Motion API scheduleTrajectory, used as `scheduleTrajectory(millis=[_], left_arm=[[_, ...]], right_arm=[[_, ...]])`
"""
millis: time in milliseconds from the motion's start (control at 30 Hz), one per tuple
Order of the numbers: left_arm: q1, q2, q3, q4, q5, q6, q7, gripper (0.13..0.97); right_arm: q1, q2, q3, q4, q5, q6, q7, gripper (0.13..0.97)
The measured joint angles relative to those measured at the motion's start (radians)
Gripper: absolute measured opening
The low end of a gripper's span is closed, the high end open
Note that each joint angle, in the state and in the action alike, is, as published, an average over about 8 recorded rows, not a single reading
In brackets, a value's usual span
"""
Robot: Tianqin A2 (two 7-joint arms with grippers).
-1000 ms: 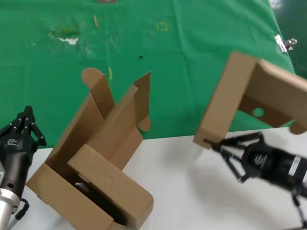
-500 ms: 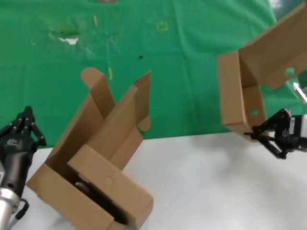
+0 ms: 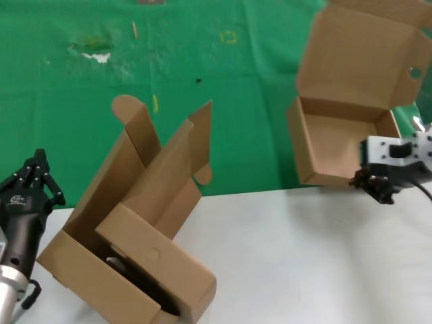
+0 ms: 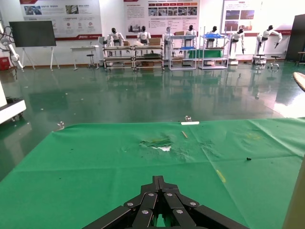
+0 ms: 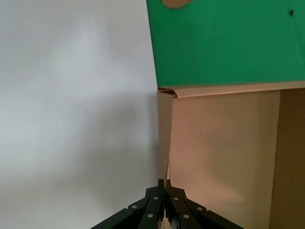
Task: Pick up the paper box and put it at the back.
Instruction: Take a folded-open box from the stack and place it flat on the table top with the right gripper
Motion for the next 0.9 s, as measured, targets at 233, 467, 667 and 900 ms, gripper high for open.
scheduleTrajectory(millis=[233, 467, 667, 900], left_arm=[[0.0, 0.0, 0.0, 0.0, 0.0, 0.0, 0.0, 0.14], [0.0, 0.0, 0.0, 0.0, 0.0, 0.0, 0.0, 0.14], [0.0, 0.0, 0.0, 0.0, 0.0, 0.0, 0.0, 0.14], [0.0, 0.0, 0.0, 0.0, 0.0, 0.0, 0.0, 0.14]], right_arm=[[0.062, -0.134, -0.056, -0.16, -0.096, 0.063, -0.029, 0.137], [0.099, -0.235, -0.085, -0.279, -0.158, 0.141, -0.058, 0.137], [0.116, -0.293, -0.092, -0.344, -0.212, 0.211, -0.049, 0.137], [0.098, -0.29, -0.087, -0.298, -0.222, 0.185, -0.035, 0.149]])
